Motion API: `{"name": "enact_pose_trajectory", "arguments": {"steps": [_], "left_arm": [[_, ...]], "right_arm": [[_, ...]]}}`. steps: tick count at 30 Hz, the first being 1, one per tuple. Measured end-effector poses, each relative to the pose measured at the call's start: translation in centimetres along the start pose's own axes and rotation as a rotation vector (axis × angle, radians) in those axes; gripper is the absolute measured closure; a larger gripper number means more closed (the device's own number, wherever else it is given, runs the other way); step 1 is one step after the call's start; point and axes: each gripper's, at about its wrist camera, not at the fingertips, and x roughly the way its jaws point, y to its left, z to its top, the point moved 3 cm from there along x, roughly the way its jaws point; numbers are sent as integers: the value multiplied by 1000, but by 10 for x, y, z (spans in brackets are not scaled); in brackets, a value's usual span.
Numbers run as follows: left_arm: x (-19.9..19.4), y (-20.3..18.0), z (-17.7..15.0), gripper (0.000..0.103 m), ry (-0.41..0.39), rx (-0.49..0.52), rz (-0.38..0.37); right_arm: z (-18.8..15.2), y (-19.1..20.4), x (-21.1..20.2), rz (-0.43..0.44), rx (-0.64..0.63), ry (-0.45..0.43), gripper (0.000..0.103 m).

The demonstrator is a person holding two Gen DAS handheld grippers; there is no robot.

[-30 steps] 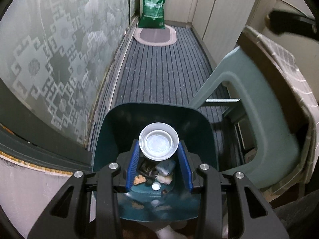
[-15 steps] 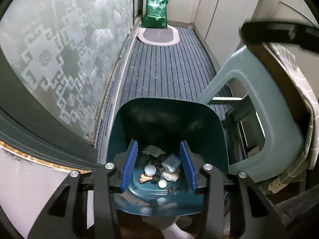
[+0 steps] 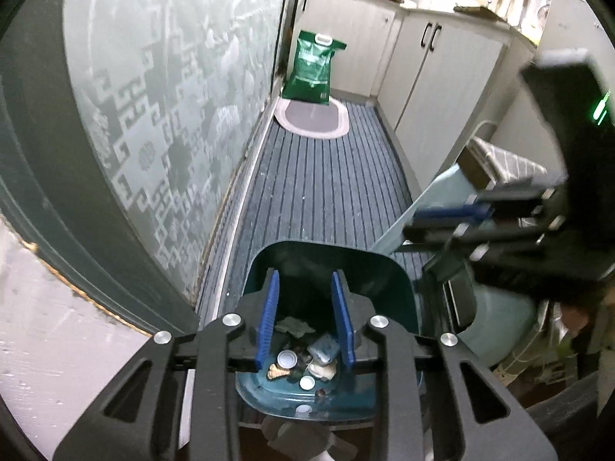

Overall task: Collect trash
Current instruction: 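Open both grippers to drop the dish and nut into the bin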

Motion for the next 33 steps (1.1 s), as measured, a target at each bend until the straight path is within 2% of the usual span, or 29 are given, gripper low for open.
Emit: {"name": "enact_pose_trajectory", "arguments": {"steps": [12, 26, 29, 33], "left_arm": [[-40, -4, 12, 78, -101, -5, -20], [-59, -9, 18, 78, -140, 2, -35], [-62, -11, 19, 78, -141, 9, -34], [-67, -13, 20, 78, -149, 15, -32]], "right_arm": [[-31, 10, 56, 17, 21, 149, 87], [-55, 32, 88, 23, -23, 286, 87], [-58, 30, 88, 23, -15, 289, 87], [-57, 30, 78, 30, -14, 274, 73]]}}
